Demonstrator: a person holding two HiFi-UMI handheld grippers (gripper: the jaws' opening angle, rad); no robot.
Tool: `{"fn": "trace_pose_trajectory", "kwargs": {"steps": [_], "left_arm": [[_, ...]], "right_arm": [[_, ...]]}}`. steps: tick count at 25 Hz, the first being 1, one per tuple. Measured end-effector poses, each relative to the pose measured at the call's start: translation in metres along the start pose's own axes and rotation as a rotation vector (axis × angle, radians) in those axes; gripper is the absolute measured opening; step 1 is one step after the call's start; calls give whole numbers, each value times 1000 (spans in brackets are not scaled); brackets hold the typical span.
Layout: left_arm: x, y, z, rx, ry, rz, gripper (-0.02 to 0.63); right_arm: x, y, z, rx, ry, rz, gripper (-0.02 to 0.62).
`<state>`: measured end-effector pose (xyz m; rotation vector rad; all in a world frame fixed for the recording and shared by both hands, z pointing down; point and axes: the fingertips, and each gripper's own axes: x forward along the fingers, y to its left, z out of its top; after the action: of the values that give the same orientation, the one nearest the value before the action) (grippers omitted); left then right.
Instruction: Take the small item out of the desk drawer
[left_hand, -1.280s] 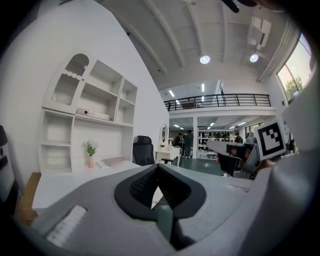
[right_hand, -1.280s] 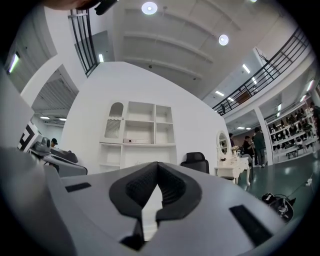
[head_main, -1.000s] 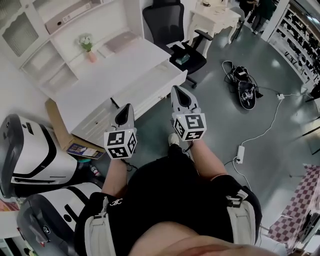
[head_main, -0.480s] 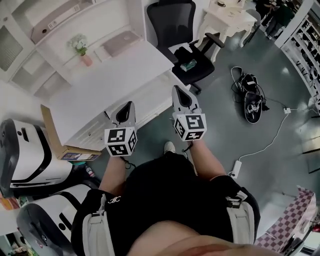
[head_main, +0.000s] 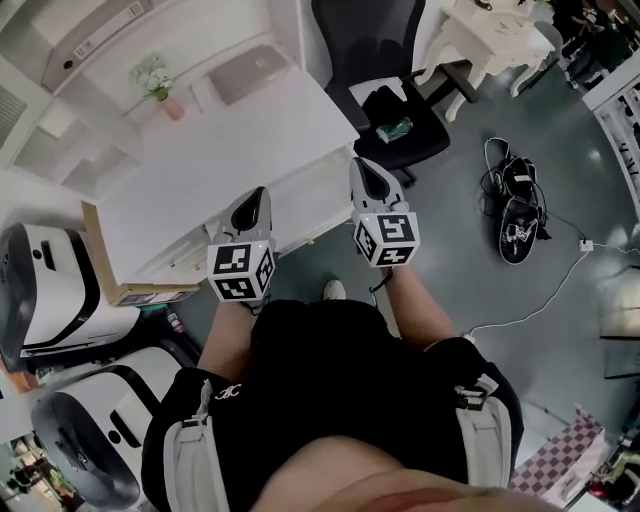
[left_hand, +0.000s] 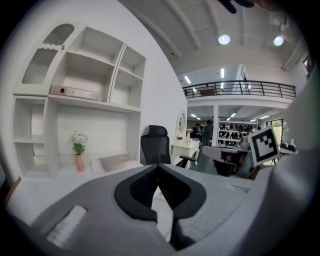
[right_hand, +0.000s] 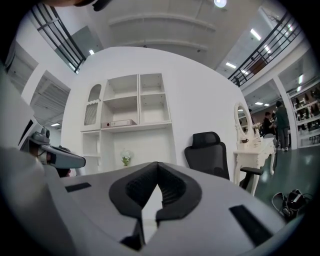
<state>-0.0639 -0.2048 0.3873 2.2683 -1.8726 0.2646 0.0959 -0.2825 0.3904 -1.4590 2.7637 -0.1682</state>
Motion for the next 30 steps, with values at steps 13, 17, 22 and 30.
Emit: {"fn": "trace_pose_trajectory", "kwargs": {"steps": [13,17,22,30], "left_arm": [[46,52,-7,-51,34,33,13],[52,70,-8,-61,31,49,13],[52,83,-14,-71,43,71,14],[51,102,-20,-86,62,115,13]], "right_arm": [[74,4,-73,-171,260,80,44],[94,8,-111,-329,411,105,127],[105,-1,-161,-426,562,95,129],[132,-15,-221,-451,704,95,129]]}}
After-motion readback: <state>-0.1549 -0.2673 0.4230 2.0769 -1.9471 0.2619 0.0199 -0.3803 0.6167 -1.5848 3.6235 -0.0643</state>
